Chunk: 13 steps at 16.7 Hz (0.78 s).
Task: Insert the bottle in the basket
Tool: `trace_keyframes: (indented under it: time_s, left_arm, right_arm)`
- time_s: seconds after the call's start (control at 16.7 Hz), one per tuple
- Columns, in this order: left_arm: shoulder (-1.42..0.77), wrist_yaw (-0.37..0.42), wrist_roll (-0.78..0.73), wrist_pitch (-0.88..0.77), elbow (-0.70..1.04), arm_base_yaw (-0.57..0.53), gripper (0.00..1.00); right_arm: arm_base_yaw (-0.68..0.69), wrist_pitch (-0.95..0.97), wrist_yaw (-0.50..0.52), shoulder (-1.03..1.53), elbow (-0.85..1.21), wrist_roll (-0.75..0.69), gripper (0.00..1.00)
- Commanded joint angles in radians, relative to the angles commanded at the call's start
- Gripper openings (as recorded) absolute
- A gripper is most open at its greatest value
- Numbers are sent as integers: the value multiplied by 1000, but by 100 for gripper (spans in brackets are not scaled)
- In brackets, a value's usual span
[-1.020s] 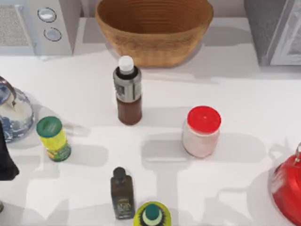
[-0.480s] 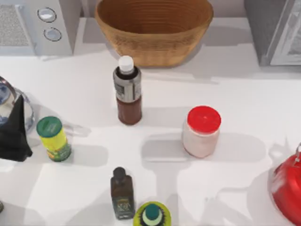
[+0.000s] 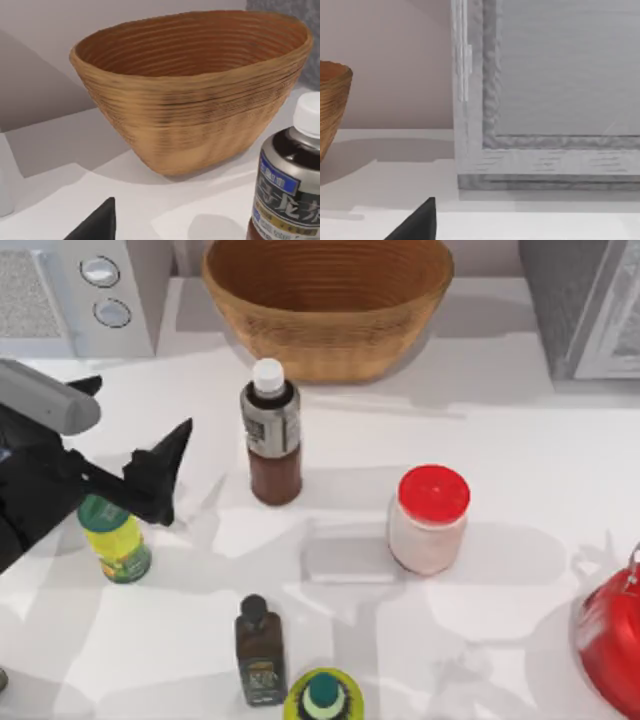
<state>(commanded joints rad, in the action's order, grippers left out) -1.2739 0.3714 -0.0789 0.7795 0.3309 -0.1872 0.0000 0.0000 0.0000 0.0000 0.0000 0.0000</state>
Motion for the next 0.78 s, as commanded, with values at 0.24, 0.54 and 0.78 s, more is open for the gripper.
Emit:
trace_keyframes:
  time_s: [0.24,0.54,0.78]
  left_arm:
    - [-356,97,-32,205,88,-51,100]
    - [-566,162,-57,343,146,-85,100]
    - [-576,165,-59,349,148,-86,100]
  right_arm:
    - [0,0,0,0,0,0,100]
    - [0,0,0,0,0,0,100]
    - [0,0,0,0,0,0,100]
